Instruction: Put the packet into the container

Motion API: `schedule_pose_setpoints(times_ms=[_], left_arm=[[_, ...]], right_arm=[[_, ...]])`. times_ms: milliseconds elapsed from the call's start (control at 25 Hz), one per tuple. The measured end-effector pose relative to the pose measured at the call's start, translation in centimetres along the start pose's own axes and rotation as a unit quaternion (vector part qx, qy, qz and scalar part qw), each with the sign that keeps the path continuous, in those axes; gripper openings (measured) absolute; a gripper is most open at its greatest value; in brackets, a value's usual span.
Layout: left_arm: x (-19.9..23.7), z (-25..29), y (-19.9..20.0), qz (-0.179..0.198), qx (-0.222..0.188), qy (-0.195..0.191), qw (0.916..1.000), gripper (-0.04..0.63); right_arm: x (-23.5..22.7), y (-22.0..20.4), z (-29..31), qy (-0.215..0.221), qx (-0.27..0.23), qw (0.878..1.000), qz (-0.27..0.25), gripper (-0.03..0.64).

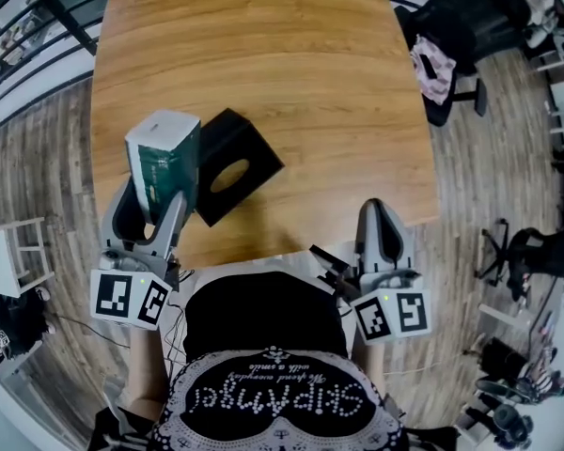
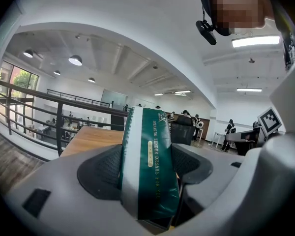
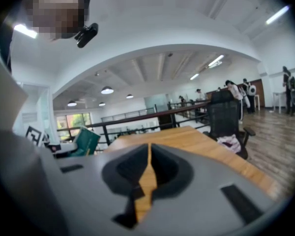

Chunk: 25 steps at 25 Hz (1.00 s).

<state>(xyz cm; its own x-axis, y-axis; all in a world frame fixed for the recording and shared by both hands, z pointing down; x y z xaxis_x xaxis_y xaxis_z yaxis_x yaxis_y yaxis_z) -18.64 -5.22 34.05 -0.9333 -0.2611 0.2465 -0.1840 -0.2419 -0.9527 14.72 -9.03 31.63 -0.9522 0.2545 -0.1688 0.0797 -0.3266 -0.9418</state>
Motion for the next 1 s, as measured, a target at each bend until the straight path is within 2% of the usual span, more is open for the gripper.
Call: schedule_pose_setpoints(times_ms=[200, 560, 1000], left_arm=[[-2.0, 1.8, -0.9, 0.002, 0.024, -0.021, 0.9995, 0.337], [0.1, 4.5, -4.0, 0.001, 0.062, -0.058, 0.9964, 0.337], [-0.5, 6.9, -6.8, 0.016, 0.099, -0.097, 0.9902, 0.337]], right_arm=[[-2.3, 0.5, -1.1, -0.014, 0.006, 1.0, 0.005, 0.04], [-1.5, -0.7, 0.0, -0.044, 0.014, 0.999, 0.008, 0.04], [-2.5, -0.9, -0.6, -0.07, 0.015, 0.997, 0.013, 0.04]])
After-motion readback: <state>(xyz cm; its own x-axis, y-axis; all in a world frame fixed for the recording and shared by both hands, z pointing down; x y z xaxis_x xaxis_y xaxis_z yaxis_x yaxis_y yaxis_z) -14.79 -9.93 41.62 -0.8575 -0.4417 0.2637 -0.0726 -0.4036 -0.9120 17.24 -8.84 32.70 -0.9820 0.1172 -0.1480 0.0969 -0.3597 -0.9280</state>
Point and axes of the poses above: the fingertips, and each gripper's own axes: z forward along the fingers, x to its left, y out of its top, the point moved 4 cm from there along -z, backward along the fingers, and after that the axes turned 8 degrees about -y, right-handed, at the moved point
